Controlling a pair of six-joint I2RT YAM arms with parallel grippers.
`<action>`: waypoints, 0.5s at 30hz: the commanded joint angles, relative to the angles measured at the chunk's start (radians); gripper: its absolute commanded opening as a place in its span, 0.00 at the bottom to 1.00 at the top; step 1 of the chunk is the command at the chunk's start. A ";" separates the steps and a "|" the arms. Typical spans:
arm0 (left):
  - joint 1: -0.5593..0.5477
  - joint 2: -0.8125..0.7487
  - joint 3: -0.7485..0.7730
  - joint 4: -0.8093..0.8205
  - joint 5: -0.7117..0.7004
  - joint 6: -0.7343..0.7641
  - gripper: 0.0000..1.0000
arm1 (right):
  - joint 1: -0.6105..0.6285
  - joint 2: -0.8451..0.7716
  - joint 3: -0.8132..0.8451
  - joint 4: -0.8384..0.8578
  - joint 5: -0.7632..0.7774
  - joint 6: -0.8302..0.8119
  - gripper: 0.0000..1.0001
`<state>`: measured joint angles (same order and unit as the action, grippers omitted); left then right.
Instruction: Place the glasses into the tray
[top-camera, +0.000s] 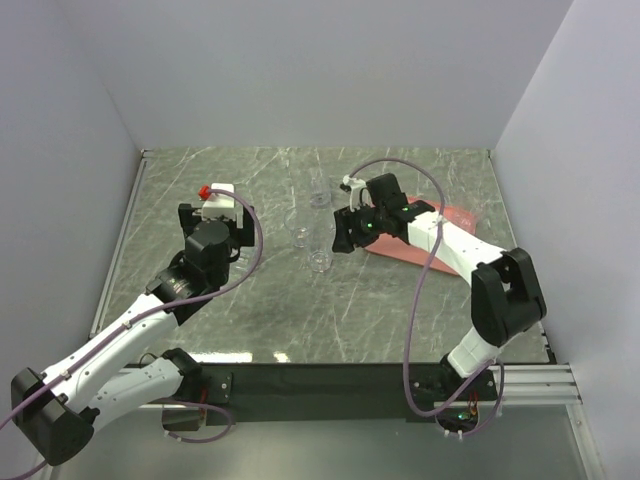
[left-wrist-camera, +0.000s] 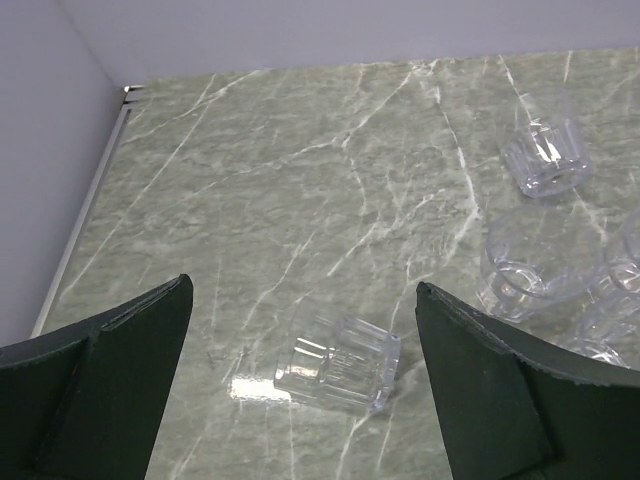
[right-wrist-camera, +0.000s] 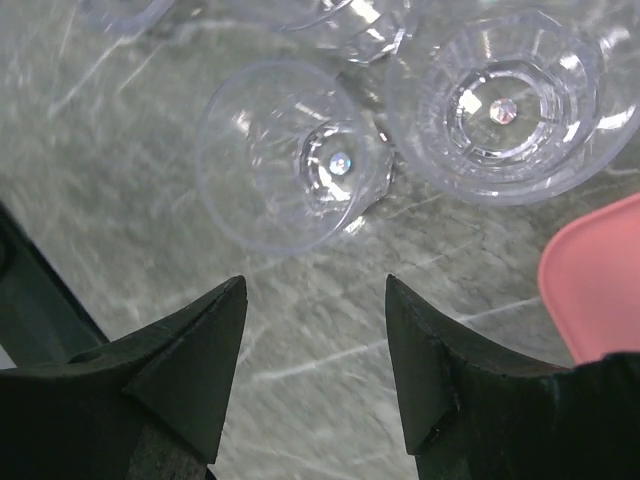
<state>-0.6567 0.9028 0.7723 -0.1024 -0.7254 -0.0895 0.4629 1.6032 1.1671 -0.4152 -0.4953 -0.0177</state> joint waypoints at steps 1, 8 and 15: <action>0.005 -0.004 -0.001 0.016 -0.051 0.036 0.99 | 0.029 0.023 0.046 0.099 0.116 0.223 0.64; 0.008 -0.010 0.002 0.018 -0.023 0.030 0.99 | 0.048 0.132 0.138 0.021 0.208 0.301 0.56; 0.009 -0.018 0.007 0.012 -0.011 0.024 0.99 | 0.075 0.164 0.124 0.033 0.257 0.302 0.52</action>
<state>-0.6529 0.9028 0.7723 -0.1024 -0.7452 -0.0708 0.5167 1.7588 1.2644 -0.3889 -0.2901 0.2653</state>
